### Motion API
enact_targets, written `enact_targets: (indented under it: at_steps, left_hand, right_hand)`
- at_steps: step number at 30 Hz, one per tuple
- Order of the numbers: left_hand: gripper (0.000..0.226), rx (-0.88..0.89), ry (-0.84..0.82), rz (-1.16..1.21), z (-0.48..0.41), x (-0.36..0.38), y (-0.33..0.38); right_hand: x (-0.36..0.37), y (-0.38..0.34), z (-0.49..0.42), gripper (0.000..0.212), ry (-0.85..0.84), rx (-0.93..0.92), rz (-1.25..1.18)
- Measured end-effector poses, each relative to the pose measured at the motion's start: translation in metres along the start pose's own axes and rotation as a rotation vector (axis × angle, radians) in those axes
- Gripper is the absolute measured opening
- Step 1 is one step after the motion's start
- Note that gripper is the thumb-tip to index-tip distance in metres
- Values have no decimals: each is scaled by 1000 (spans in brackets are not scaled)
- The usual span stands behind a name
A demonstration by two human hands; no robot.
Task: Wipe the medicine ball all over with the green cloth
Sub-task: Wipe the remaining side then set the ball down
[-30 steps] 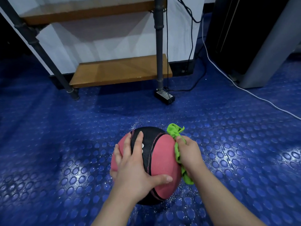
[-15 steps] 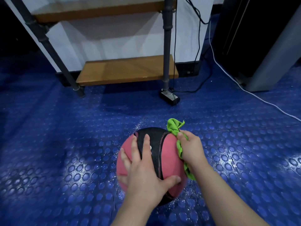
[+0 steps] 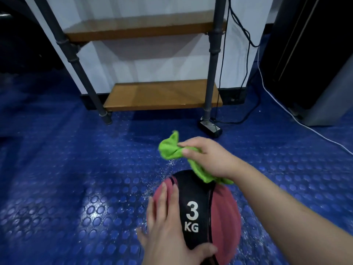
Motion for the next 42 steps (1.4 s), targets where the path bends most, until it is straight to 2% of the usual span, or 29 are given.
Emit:
enact_targets:
  at_steps: [3, 5, 10, 15, 19, 24, 26, 29, 32, 37, 39, 42]
  left_hand:
    - [140, 62, 57, 103, 0, 3, 3]
    - [136, 67, 97, 140, -2, 1, 6]
    - [137, 40, 136, 261, -11, -5, 6]
    - [131, 45, 98, 234, -15, -2, 17]
    - [122, 64, 76, 192, -19, 4, 24]
    - [97, 74, 4, 162, -31, 9, 27]
    - [95, 35, 5, 182, -42, 4, 24]
    - [101, -80, 11, 269, -64, -5, 8]
    - [106, -155, 15, 323, -80, -11, -6]
    - [104, -144, -29, 315, -86, -9, -2]
    - [97, -139, -16, 299, -88, -11, -1]
    - [70, -162, 66, 279, -90, -20, -5]
  right_hand:
    - [61, -16, 8, 30, -382, -113, 308]
    - [72, -6, 2, 27, -424, -25, 325]
    - [59, 27, -26, 19, -291, 171, 256]
    - [40, 66, -27, 29, -235, 401, 183]
    - [10, 106, -9, 32, -80, 587, 114]
    - [-16, 151, 43, 18, 201, 807, -298]
    - [-13, 171, 68, 16, 311, 838, -429]
    - [0, 190, 112, 28, 440, 823, -406]
    - [23, 179, 152, 34, 476, 807, -409]
    - [45, 184, 176, 42, 509, 892, -584]
    - [46, 189, 178, 42, 507, 918, -630]
    - [42, 192, 179, 40, 523, 937, -664]
Point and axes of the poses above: each hand's wrist, its own z-axis away from the middle knuckle, its own x-axis out of the palm, y = z × x, the point moved 10 cm from there along -z, towards the middle knuckle, and after that the axes turned 12 degrees about y, right-handed, at the moved point
